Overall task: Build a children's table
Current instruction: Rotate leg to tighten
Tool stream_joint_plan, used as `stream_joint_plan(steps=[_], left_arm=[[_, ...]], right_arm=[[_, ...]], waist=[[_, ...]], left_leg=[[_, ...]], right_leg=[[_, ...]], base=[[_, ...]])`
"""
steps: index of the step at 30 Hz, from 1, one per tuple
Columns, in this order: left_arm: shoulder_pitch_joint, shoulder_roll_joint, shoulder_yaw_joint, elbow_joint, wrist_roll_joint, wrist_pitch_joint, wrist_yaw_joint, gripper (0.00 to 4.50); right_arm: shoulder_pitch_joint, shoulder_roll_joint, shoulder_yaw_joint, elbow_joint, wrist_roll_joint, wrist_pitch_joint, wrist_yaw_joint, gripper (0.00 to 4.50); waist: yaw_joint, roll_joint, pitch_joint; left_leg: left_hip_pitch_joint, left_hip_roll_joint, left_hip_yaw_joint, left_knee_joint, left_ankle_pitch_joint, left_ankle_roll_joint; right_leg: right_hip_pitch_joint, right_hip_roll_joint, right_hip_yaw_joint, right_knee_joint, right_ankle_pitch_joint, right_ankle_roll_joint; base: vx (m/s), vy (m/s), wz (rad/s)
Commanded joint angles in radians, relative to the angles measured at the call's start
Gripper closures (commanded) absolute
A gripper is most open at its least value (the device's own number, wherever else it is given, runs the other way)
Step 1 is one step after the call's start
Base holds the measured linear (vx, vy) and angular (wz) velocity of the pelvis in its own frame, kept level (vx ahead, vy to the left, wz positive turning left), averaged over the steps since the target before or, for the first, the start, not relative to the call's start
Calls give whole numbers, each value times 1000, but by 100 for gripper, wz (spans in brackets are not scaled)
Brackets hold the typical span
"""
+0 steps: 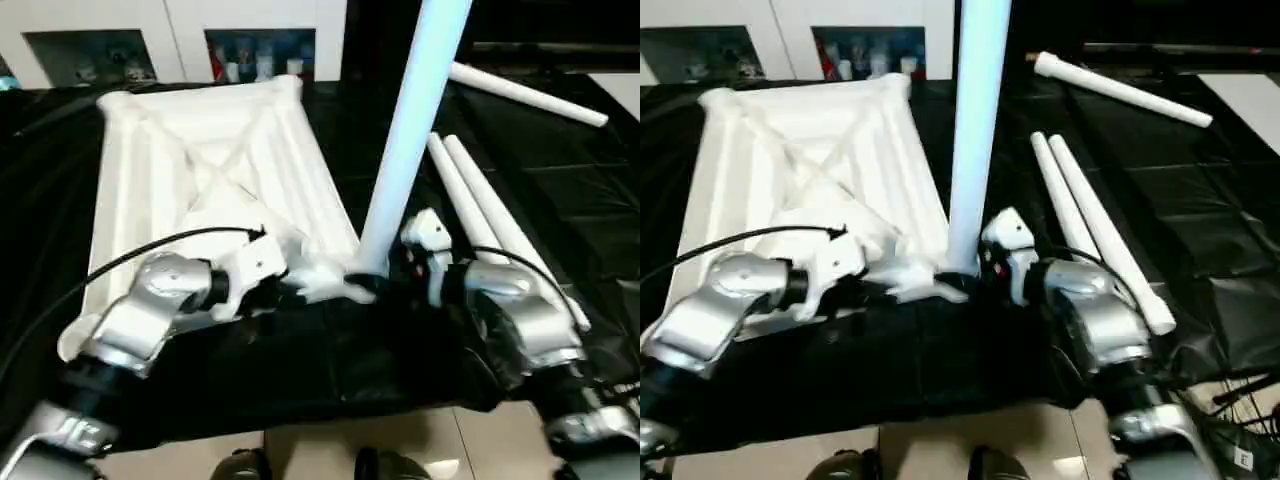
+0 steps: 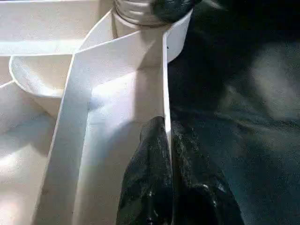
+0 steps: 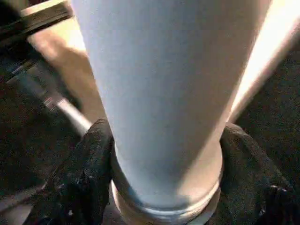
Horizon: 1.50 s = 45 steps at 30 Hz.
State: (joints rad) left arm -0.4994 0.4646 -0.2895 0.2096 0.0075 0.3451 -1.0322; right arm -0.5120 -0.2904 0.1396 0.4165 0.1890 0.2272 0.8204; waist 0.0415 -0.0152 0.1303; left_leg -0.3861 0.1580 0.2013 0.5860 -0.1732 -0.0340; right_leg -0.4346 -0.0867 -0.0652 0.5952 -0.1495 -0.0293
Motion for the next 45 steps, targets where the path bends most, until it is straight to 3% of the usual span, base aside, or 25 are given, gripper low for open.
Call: stream_joint_plan(steps=[1, 2, 3, 6, 11, 13, 19, 20, 23, 24, 25, 28, 33, 34, 35, 37, 38, 40, 43, 45], left_arm=[[-27, -53, -10, 56, 25, 24, 79, 450], [-27, -53, -10, 56, 25, 24, 79, 450], [-49, -91, -10, 85, 37, 52, 129, 450], [-106, -179, -1, 165, 61, 110, 253, 450], [-165, -254, -4, 267, 83, 133, 351, 450], [-185, -273, -4, 303, 87, 128, 370, 450], [-184, -271, -4, 309, 91, 76, 348, 450], [-184, -271, -4, 309, 91, 76, 348, 450], [-153, -233, -12, 282, 89, 25, 302, 450], [-140, -218, -10, 267, 78, 29, 280, 450], [-134, -209, -10, 258, 75, 35, 271, 450], [-117, -184, -9, 237, 70, 33, 248, 450], [-62, -86, -15, 143, 50, -8, 126, 450], [-59, -80, -15, 137, 47, -7, 117, 450], [-50, -65, -15, 123, 40, -4, 94, 450], [-10, -7, -15, 63, -12, -56, -22, 450], [-2, 5, -13, 48, -24, -59, -47, 450], [12, 23, -10, 23, -46, -64, -84, 450], [18, 35, -10, 6, -57, -59, -102, 450], [18, 37, -11, 4, -56, -61, -101, 450]], right_arm=[[-2, 56, -47, 76, -18, 33, -160, 178], [-2, 56, -47, 76, -18, 33, -160, 178], [-14, 106, -78, 114, -19, 43, -273, 178], [-51, 204, -147, 217, -20, 50, -529, 178], [-92, 275, -156, 307, -45, -7, -685, 178], [-116, 299, -156, 347, -56, -27, -735, 178], [-132, 316, -149, 345, -72, -88, -672, 178], [-132, 316, -149, 345, -72, -88, -672, 108], [-118, 278, -123, 274, -64, -103, -574, 100], [-108, 253, -114, 234, -50, -93, -527, 83], [-103, 240, -109, 214, -43, -87, -500, 68], [-91, 200, -97, 177, -37, -74, -440, 52], [-41, 63, -75, 63, 5, -49, -193, 40], [-38, 55, -71, 57, 5, -50, -177, 40], [-29, 34, -63, 44, 5, -52, -136, 40], [-5, -22, -41, 4, 16, -51, -23, 40], [-1, -32, -38, -4, 22, -48, 1, 40], [5, -48, -23, -24, 32, -39, 43, 40], [13, -68, 5, -48, 42, -31, 100, 40], [18, -77, 25, -56, 37, -31, 128, 40]], waist=[[3, -8, -68], [1, -7, -68], [1, -7, -68], [-5, -5, -66], [-8, 0, -61], [-7, 3, -61], [-10, 0, -59], [-10, -1, -59], [-6, -3, -60], [-6, -7, -61], [-3, -6, -63], [-3, -5, -65], [1, -2, -71], [4, 0, -75], [5, 2, -76], [4, 3, -85], [2, 2, -87], [3, 3, -89], [6, 3, -83], [8, 4, -78]], left_leg=[[20, 66, -34, -71, -216, 58], [22, 66, -34, -71, -223, 53], [21, 66, -38, -74, -231, 42], [25, 64, -39, -77, -270, 17], [37, 62, -41, -80, -354, 4], [44, 64, -46, -85, -394, -7], [37, 65, -52, -94, -441, -10], [36, 65, -52, -94, -440, -8], [31, 66, -50, -94, -413, 8], [25, 67, -50, -96, -385, 17], [22, 67, -49, -95, -353, 29], [25, 67, -43, -91, -318, 43], [21, 70, -35, -86, -231, 80], [19, 71, -35, -83, -198, 91], [20, 73, -34, -82, -176, 96], [14, 72, -33, -73, -89, 135], [16, 70, -29, -68, -48, 162], [15, 70, -28, -63, -2, 191], [17, 73, -25, -65, -35, 197], [21, 77, -27, -71, -111, 151]], right_leg=[[54, -72, 55, -80, -378, -193], [52, -73, 56, -82, -393, -191], [54, -72, 54, -82, -413, -180], [46, -72, 52, -92, -471, -161], [34, -72, 49, -109, -531, -126], [35, -69, 43, -110, -529, -119], [40, -77, 44, -112, -538, -103], [41, -79, 44, -113, -545, -101], [43, -82, 48, -114, -540, -99], [50, -82, 48, -111, -524, -100], [53, -84, 49, -109, -503, -104], [48, -81, 52, -106, -479, -128], [57, -73, 52, -87, -329, -185], [63, -74, 51, -79, -273, -200], [61, -73, 52, -75, -238, -211], [71, -68, 48, -52, -74, -261], [67, -65, 50, -44, 5, -285], [68, -66, 49, -36, 69, -312], [67, -67, 48, -43, 10, -313], [65, -68, 49, -56, -121, -289]], base=[[0, 0, 0], [0, 0, 0], [0, 0, 0], [0, 0, 0], [0, 0, 0], [0, 0, 0], [0, 0, 0], [0, 0, 0], [0, 0, 0], [0, 0, 0], [0, 0, 0], [0, 0, 0], [11, -4, 1], [60, -12, 1], [60, -12, 1], [57, -1, -1], [55, 1, -2], [0, 0, 0], [0, 0, 0], [0, 0, 0]])
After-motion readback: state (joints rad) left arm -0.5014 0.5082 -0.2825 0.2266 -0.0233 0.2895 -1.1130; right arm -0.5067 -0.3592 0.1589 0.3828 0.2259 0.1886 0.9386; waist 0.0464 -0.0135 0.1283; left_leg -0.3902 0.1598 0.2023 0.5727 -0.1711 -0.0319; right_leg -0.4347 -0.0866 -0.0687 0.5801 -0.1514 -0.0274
